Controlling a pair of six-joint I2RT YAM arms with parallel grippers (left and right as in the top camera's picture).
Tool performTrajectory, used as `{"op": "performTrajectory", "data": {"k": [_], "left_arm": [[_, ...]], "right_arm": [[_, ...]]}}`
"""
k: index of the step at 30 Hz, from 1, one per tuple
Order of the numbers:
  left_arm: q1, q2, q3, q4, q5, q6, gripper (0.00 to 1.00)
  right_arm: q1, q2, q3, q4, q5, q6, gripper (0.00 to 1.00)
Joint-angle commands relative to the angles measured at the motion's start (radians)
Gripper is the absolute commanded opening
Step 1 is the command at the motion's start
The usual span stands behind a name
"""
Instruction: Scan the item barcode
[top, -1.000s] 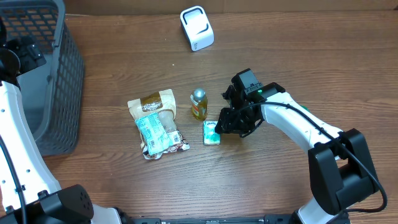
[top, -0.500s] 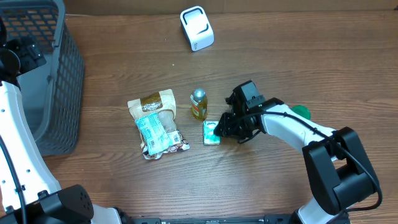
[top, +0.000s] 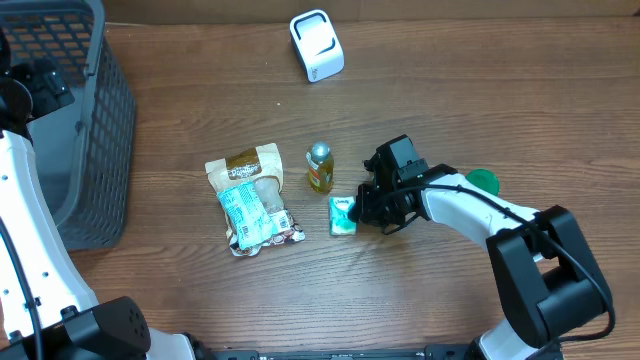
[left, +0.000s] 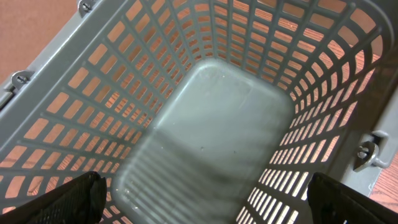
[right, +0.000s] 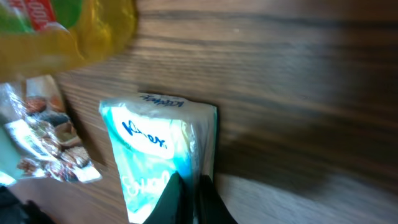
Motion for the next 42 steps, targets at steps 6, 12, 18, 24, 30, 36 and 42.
{"op": "performTrajectory", "data": {"k": [6, 12, 18, 24, 30, 36, 42], "left_arm": [[-0.002, 0.000, 0.014, 0.000, 0.007, 0.019, 0.99], [-0.002, 0.000, 0.014, 0.000, 0.007, 0.019, 0.99], [-0.002, 0.000, 0.014, 0.000, 0.008, 0.019, 0.99], [-0.002, 0.000, 0.014, 0.000, 0.007, 0.019, 0.99], [-0.002, 0.000, 0.014, 0.000, 0.008, 0.019, 1.00], [-0.002, 0.000, 0.014, 0.000, 0.007, 0.019, 1.00], [-0.002, 0.000, 0.014, 0.000, 0.007, 0.019, 0.99]], "right_arm": [[-0.002, -0.167, 0.160, -0.253, 0.401, -0.095, 0.04], [0.052, -0.167, 0.169, -0.391, 0.707, -0.024, 0.04], [0.185, -0.138, 0.167, -0.442, 0.955, 0.058, 0.04], [0.292, -0.093, 0.167, -0.444, 1.049, 0.064, 0.04], [0.312, -0.023, 0.166, -0.445, 1.088, 0.086, 0.04], [0.312, -0.019, 0.167, -0.441, 1.072, 0.089, 0.10], [0.311, -0.019, 0.167, -0.417, 1.028, 0.090, 0.17]]}}
